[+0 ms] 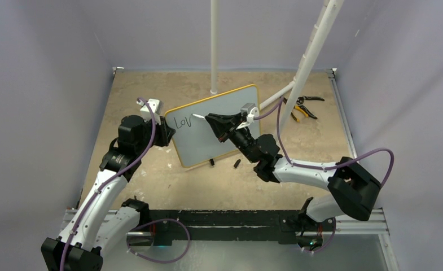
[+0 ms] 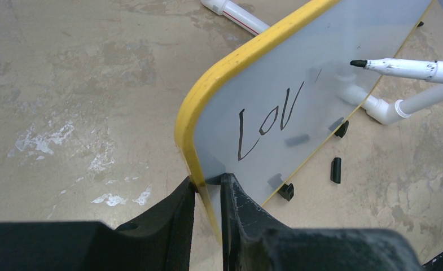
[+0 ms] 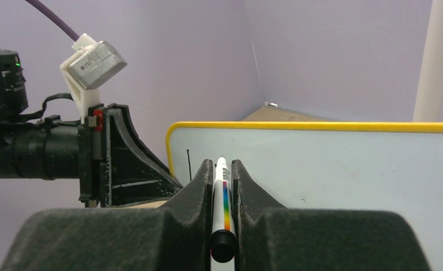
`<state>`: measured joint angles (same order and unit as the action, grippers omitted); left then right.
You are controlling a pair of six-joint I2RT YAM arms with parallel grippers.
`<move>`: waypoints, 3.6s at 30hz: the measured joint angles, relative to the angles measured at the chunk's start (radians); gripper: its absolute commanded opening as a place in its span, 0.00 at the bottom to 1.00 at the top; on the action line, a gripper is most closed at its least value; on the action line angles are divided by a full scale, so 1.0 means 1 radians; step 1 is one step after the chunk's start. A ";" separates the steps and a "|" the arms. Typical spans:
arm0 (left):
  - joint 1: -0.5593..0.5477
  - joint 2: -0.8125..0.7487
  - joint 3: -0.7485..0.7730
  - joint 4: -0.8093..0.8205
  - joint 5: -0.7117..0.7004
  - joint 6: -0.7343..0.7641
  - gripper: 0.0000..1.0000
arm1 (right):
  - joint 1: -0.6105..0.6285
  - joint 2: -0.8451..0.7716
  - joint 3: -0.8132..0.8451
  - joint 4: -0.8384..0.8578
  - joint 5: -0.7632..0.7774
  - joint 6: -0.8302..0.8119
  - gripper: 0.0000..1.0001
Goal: Write a sentence on the whiteboard
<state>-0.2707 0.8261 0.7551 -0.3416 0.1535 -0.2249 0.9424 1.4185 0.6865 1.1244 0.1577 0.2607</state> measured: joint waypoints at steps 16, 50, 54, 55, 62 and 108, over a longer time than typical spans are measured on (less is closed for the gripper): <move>0.000 0.000 0.000 0.000 0.000 0.000 0.10 | 0.000 0.023 -0.021 -0.010 0.000 0.000 0.00; 0.000 0.000 0.000 0.000 0.000 0.000 0.10 | 0.000 0.006 -0.037 -0.040 0.069 0.006 0.00; 0.000 0.000 0.000 0.000 0.000 0.000 0.10 | 0.000 0.006 -0.036 -0.040 0.065 0.003 0.00; 0.000 0.000 0.000 0.000 0.000 0.000 0.10 | 0.000 0.006 -0.036 -0.040 0.063 0.002 0.00; 0.000 0.000 0.000 0.000 0.000 0.000 0.10 | -0.001 0.021 -0.027 -0.031 0.041 -0.005 0.00; 0.000 0.000 0.000 0.000 -0.001 0.000 0.11 | 0.000 0.009 -0.058 -0.055 0.035 0.000 0.00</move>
<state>-0.2703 0.8265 0.7547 -0.3412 0.1528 -0.2245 0.9424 1.4277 0.6281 1.0691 0.1928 0.2607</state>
